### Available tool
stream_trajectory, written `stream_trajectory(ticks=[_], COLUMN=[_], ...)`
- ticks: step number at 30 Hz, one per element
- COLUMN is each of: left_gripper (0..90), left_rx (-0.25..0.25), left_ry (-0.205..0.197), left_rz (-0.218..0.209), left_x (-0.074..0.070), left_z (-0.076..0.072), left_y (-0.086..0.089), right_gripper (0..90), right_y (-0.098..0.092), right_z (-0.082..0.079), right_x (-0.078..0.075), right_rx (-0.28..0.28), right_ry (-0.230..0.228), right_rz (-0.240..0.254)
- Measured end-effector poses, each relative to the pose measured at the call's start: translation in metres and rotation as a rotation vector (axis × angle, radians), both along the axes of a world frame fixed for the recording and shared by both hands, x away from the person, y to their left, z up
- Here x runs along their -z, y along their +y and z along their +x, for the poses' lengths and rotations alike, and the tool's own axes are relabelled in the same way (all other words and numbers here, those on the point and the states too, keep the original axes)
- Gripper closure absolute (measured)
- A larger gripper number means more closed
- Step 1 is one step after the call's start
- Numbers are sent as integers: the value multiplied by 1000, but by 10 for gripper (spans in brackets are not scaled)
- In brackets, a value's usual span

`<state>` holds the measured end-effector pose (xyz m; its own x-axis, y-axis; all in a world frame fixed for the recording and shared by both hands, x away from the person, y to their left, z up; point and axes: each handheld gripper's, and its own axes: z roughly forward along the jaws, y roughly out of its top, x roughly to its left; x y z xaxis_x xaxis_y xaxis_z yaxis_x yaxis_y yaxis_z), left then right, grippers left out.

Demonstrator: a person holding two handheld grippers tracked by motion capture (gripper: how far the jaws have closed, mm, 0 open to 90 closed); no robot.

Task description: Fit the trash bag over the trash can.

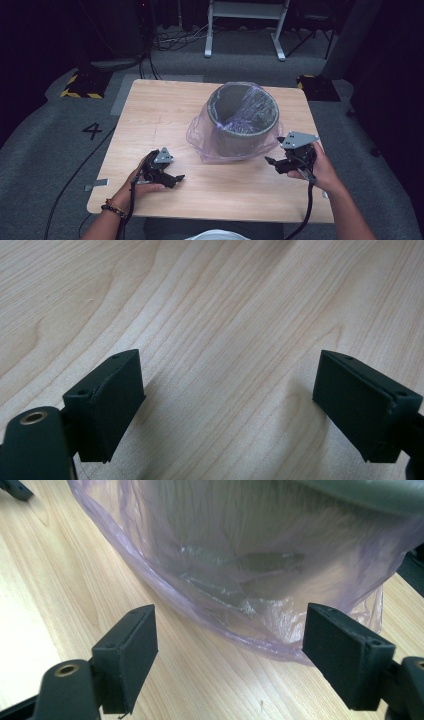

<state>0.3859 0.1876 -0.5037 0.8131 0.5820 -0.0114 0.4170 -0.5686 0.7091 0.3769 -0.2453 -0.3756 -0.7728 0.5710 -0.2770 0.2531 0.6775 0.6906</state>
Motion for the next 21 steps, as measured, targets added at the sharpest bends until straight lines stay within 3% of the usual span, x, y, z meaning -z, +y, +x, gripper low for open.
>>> stream_trajectory(ticks=[21], left_gripper=[127], left_rx=[0], left_ry=[0], left_rz=[0], left_x=[0], left_z=[0], left_y=[0], right_gripper=[220], right_y=[-12], right_z=[-1], right_x=[37], right_rx=[49], right_ry=[44], right_rz=[-21])
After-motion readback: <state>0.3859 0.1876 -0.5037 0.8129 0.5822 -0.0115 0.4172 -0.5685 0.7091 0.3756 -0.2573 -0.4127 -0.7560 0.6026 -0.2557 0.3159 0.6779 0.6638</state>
